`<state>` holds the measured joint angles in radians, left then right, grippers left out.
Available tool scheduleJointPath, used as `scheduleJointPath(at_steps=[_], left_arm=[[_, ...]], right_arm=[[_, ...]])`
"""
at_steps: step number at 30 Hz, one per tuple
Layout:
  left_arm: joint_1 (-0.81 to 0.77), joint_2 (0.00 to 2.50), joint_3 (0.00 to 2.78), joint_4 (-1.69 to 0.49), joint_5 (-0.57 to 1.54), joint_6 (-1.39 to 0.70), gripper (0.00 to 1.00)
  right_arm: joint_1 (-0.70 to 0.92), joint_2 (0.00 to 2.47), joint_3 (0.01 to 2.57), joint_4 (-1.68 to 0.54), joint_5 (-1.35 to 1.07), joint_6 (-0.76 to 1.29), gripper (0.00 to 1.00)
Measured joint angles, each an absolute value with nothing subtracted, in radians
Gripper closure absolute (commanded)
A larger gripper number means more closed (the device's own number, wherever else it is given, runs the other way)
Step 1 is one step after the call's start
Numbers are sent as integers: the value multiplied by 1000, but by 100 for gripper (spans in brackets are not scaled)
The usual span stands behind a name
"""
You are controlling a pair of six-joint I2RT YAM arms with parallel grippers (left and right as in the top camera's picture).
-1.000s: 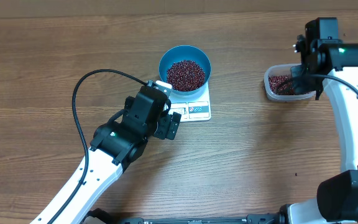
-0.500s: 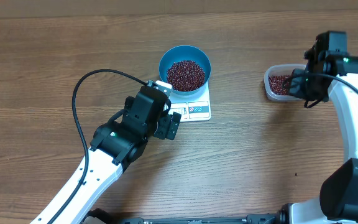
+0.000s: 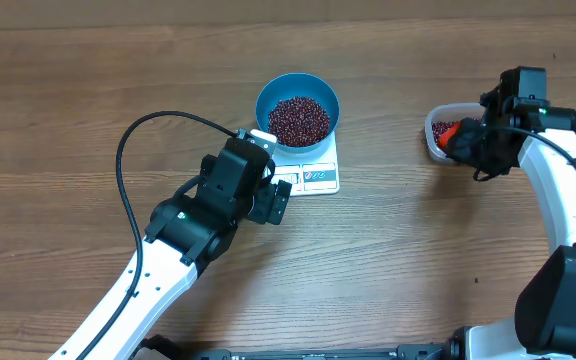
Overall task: Scoop item into bowl and weigh 150g on scale
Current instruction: 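Lower the red scoop into the beans in the clear tub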
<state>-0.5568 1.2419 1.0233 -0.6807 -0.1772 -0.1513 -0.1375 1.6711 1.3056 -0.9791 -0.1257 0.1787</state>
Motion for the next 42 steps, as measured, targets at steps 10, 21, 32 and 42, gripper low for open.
scheduleJointPath(at_steps=[10,21,32,42], left_arm=[[-557,1242,1023,-681,-177,-151,1],[-557,1242,1023,-681,-177,-151,1],[-557,1242,1023,-680,-177,-151,0],[-557,1242,1023,-681,-177,-151,0]], right_arm=[[-138,1671,1303,-993,-128,181,23],[-138,1671,1365,-1275,-76,90,0],[-138,1670,1782,-1573,57,-49,0],[-138,1669,1806,-1528,68,-80,0]])
